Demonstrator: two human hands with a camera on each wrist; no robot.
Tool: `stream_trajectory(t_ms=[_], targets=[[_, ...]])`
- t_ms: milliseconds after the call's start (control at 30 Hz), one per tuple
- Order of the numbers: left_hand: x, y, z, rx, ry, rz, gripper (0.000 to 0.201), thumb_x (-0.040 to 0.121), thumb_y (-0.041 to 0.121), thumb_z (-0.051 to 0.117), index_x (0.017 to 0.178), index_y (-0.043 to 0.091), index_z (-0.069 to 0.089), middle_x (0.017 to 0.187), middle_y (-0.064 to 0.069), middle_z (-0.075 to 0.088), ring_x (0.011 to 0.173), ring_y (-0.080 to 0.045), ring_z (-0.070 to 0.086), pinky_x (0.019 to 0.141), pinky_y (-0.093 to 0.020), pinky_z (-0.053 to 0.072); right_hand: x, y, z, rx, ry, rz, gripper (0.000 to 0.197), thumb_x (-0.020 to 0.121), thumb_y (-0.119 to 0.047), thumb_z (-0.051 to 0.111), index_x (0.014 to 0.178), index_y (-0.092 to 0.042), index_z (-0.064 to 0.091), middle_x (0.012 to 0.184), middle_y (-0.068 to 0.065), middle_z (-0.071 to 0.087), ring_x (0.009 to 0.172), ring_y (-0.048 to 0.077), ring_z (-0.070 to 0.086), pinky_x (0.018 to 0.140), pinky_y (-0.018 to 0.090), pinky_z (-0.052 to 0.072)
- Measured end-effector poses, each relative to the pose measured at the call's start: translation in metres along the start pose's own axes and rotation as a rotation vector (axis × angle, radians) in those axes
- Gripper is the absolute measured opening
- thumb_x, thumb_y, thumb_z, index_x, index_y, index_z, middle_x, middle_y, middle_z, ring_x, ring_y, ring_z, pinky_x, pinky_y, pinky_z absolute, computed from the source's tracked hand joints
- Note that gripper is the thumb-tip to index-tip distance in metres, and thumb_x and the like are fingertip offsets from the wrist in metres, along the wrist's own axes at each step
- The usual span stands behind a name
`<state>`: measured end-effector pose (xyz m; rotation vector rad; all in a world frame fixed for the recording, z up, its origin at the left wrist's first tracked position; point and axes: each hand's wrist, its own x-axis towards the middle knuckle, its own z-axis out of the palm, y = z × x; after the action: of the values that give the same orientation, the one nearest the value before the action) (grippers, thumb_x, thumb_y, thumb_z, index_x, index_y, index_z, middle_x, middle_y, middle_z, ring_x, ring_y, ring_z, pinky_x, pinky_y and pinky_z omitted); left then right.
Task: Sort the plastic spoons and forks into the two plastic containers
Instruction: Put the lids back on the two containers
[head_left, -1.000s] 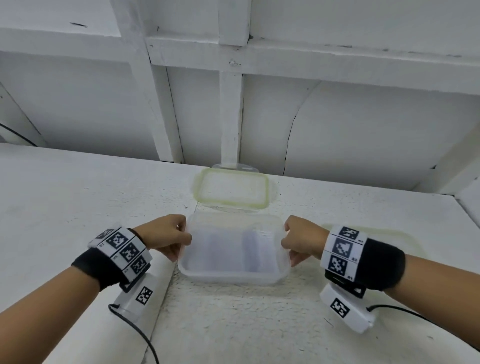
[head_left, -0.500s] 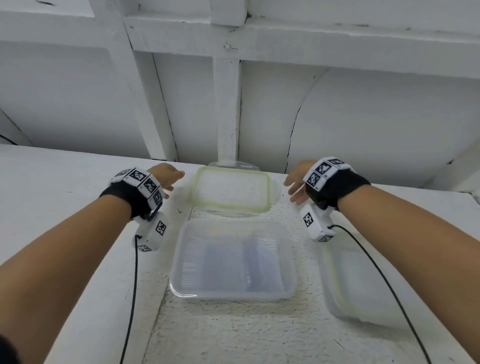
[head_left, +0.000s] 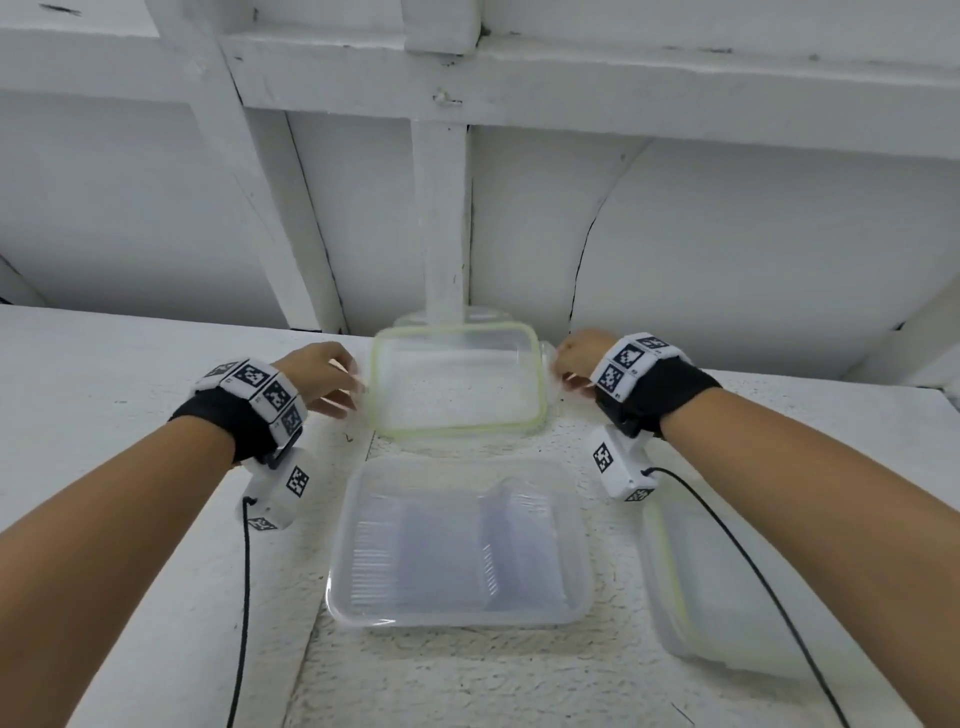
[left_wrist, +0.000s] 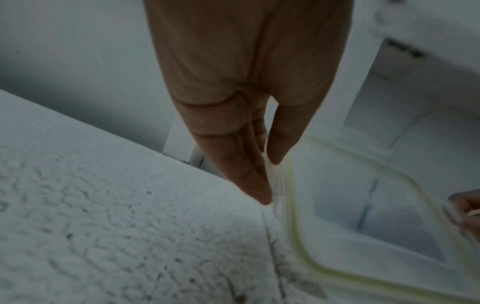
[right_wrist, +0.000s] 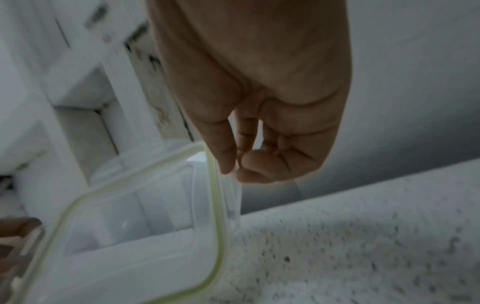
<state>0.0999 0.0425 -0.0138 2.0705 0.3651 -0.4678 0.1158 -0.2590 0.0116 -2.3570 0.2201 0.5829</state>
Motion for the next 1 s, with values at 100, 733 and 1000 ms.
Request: stream_trajectory(t_ms=[100, 733, 1000], targets=[[-0.021, 0.002, -0.013, -0.04, -0.001, 0.178, 0.019, 0.087, 0.001, 0.06, 0.081, 0.013, 0.046, 0.09, -0.009, 0.07, 0.07, -0.015, 0.068, 0.065, -0.028, 0.057, -0.023, -0.007, -0.011, 0.077, 0.111, -0.047, 0.006, 0.094, -0.011, 0.049, 0.088, -0.01, 0.049, 0.078, 0.004, 0.051, 0.062, 0.016, 0.054, 0.054, 0.026, 0.044], [-0.135, -0.091, 0.015, 0.466, 0.241, 0.779, 0.046, 0.082, -0.007, 0.062, 0.096, 0.035, 0.07, 0.116, 0.012, 0.062, 0.104, -0.011, 0.061, 0.094, -0.02, 0.042, -0.145, 0.067, 0.039, 0.476, -0.062, -0.04, 0.027, 0.09, -0.009, 0.059, 0.115, -0.012, 0.05, 0.092, 0.014, 0.061, 0.077, 0.021, 0.06, 0.066, 0.03, 0.054], [-0.145, -0.071, 0.04, -0.257, 0.188, 0.298, 0.011, 0.095, 0.01, 0.05, 0.091, 0.013, 0.061, 0.095, -0.008, 0.062, 0.071, -0.017, 0.063, 0.054, -0.019, 0.053, -0.152, 0.066, 0.051, 0.341, -0.113, -0.033, 0.006, 0.091, -0.004, 0.055, 0.09, -0.01, 0.056, 0.083, 0.01, 0.062, 0.075, 0.022, 0.064, 0.072, 0.033, 0.057]])
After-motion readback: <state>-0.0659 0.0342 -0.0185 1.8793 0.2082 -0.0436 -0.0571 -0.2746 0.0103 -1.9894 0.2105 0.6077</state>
